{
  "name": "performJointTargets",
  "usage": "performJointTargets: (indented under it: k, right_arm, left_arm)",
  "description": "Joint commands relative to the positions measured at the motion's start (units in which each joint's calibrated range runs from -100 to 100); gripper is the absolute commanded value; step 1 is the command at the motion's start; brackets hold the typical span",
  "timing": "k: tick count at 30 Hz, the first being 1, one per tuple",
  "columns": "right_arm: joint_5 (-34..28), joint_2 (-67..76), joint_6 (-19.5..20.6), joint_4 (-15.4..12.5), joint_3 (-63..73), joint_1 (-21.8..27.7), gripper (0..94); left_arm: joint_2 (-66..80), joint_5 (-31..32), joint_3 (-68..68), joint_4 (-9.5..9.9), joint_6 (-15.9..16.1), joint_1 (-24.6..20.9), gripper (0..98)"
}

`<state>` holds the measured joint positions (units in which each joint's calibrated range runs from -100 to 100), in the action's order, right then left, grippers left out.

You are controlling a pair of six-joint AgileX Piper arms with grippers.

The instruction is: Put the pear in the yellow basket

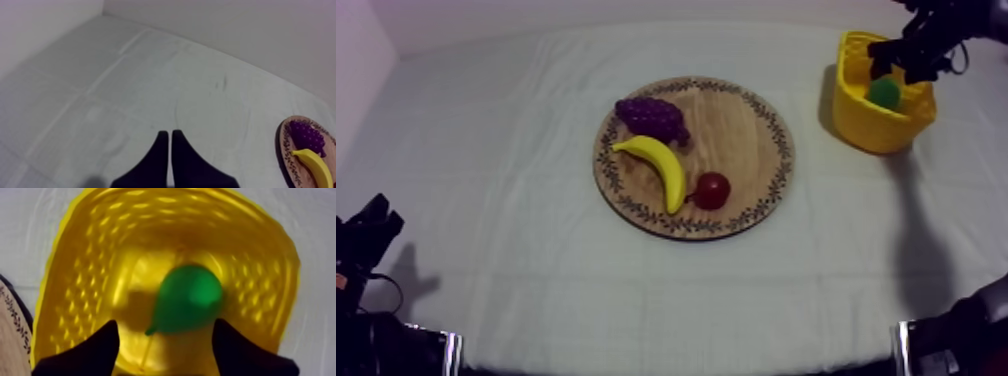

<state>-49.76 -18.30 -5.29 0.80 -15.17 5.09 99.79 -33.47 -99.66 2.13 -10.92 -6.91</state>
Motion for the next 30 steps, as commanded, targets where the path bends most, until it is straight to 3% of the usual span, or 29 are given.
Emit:
performJointTargets:
  k: [1,2,4,8,15,22,30]
  right_arm:
    - [1.5,6.6,-1.0,-0.8,-6.4,0.6,35.3]
    - [2.2,9.4,-0.9,-0.8,-8.9,0.8,24.9]
    - [3.7,15.7,-0.1,-0.4,-14.6,1.0,12.6]
    - [7.1,31.0,2.8,1.4,-28.2,0.6,3.6]
    - [5.9,61.8,9.2,5.5,-48.5,-2.5,1.0]
    - [3.7,89.5,8.2,5.9,-64.8,-4.0,0.8]
    - [1.2,106.0,8.6,6.1,-77.4,-5.4,0.7]
  left_arm:
    - [0.0,0.0,0.0,-0.01,0.0,0.0,0.1]
    - [0.0,0.0,0.0,-0.01,0.0,0.0,0.1]
    - [0.0,0.0,0.0,-0.01,0.0,0.0,0.1]
    - [0.0,0.0,0.0,-0.01,0.0,0.0,0.1]
    - [0.0,0.0,0.0,-0.01,0.0,0.0,0.1]
    - [0.0,0.0,0.0,-0.01,0.0,0.0,0.1]
    - [0.0,0.0,0.0,-0.01,0.0,0.0,0.1]
